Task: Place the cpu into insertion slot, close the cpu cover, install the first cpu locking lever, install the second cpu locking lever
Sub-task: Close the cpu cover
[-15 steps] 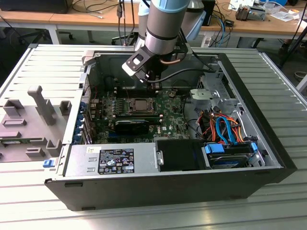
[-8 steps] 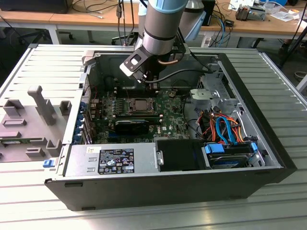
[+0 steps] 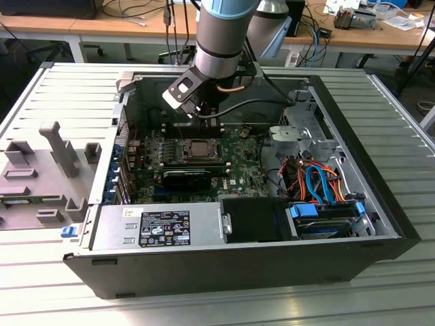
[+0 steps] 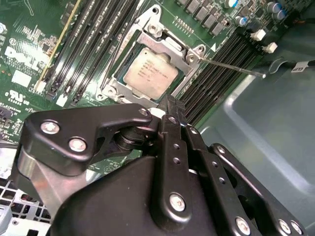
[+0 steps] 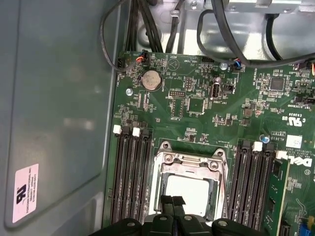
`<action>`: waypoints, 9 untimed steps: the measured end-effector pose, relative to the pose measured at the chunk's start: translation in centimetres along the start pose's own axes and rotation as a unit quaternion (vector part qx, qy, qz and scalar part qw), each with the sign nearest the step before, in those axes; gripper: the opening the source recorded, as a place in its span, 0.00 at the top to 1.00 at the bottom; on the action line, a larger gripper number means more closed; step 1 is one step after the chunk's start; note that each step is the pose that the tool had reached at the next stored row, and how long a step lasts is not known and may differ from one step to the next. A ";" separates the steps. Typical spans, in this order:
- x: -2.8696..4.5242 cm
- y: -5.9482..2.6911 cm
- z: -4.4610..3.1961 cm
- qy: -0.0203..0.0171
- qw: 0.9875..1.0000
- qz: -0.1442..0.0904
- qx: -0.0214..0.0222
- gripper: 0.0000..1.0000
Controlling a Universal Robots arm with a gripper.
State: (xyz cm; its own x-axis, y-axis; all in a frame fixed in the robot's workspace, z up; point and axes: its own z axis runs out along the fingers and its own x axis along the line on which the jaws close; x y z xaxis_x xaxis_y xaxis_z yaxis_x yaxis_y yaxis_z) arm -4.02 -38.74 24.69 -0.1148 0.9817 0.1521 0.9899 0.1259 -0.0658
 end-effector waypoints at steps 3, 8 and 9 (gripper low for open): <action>0.03 -0.43 0.07 0.000 1.000 0.000 0.000 0.89; 0.08 -1.16 0.18 0.000 1.000 0.000 0.000 0.89; 0.08 -1.25 0.20 0.000 1.000 0.000 0.000 0.89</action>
State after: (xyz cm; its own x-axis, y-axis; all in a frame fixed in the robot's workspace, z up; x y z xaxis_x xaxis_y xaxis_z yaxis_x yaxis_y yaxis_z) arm -5.29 -38.78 24.59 -0.1148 0.9816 0.1525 0.9899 0.1260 -0.0658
